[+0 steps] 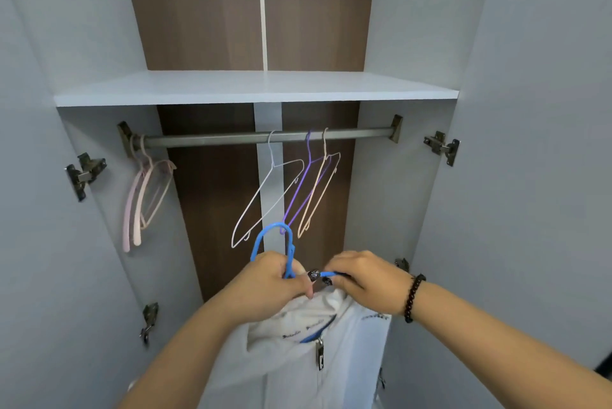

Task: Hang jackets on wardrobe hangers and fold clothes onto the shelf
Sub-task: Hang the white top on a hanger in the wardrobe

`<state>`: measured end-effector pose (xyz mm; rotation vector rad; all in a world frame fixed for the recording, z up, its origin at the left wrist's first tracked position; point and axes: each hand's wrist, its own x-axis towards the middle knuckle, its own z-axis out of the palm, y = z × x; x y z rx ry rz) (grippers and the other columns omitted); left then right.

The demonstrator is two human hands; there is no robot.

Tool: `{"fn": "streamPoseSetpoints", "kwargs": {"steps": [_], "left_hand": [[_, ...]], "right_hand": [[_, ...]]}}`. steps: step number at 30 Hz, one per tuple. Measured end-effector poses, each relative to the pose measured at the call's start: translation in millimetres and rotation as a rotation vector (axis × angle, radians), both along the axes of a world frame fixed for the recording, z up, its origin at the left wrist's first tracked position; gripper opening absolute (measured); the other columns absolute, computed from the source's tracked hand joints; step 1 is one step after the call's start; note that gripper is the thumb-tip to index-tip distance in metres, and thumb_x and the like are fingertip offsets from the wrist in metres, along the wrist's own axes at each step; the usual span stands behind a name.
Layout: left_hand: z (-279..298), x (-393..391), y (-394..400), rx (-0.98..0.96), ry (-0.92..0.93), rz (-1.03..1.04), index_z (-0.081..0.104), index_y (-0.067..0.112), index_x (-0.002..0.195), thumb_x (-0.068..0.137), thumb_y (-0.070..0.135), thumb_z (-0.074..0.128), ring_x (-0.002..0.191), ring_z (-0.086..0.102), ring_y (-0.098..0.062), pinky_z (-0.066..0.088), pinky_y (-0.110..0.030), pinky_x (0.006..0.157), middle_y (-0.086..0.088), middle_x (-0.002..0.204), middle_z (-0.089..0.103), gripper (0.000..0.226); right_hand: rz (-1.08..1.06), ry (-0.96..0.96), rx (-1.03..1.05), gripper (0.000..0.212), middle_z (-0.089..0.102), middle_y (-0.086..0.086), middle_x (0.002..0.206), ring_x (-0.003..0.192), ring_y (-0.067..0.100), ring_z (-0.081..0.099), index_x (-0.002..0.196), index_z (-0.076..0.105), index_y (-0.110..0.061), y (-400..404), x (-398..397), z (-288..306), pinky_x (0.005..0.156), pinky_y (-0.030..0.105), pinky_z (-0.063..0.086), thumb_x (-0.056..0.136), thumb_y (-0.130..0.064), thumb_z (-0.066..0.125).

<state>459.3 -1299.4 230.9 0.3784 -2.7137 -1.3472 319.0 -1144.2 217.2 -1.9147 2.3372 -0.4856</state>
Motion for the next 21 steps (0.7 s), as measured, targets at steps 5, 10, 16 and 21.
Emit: {"fn": "streamPoseSetpoints", "kwargs": {"steps": [5,10,16,21], "left_hand": [[-3,0,0,-0.099,0.127,0.016,0.074,0.024,0.068,0.089,0.022,0.063,0.049,0.034,-0.008,0.031,-0.020,0.049,0.008,0.049,0.046,0.024],[-33,11,-11,-0.332,0.693,0.450,0.064,0.022,0.092,0.080,0.021,0.072,0.084,0.051,-0.003,0.041,-0.009,0.080,0.010,0.092,0.056,0.014],[-72,16,-16,0.234,0.617,0.945,0.047,0.005,0.102,0.079,0.049,0.066,0.090,0.046,-0.018,0.039,-0.026,0.074,-0.008,0.101,0.053,0.053],[-47,-11,13,0.748,0.310,0.541,0.047,0.028,0.115,0.095,0.030,0.056,0.097,0.066,-0.019,0.054,-0.035,0.074,0.003,0.110,0.066,0.022]], "right_hand": [[-0.044,-0.111,-0.072,0.019,0.064,-0.005,0.078,0.070,0.013,0.055,0.099,0.065,-0.021,4,6,-2,0.067,0.035,0.049,0.096,-0.028,0.048],[-0.254,-0.153,-0.216,0.014,0.058,-0.010,0.063,0.060,0.010,0.049,0.090,0.070,-0.026,9,-6,0,0.064,0.034,0.045,0.093,-0.027,0.057],[-0.384,-0.313,-0.366,0.020,0.056,-0.015,0.055,0.053,0.003,0.046,0.077,0.070,-0.028,17,-9,16,0.061,0.033,0.045,0.090,-0.017,0.060],[-0.270,-0.517,-0.340,0.024,0.062,-0.010,0.052,0.054,0.007,0.053,0.075,0.072,-0.012,16,18,37,0.062,0.028,0.044,0.086,0.001,0.055]]}}
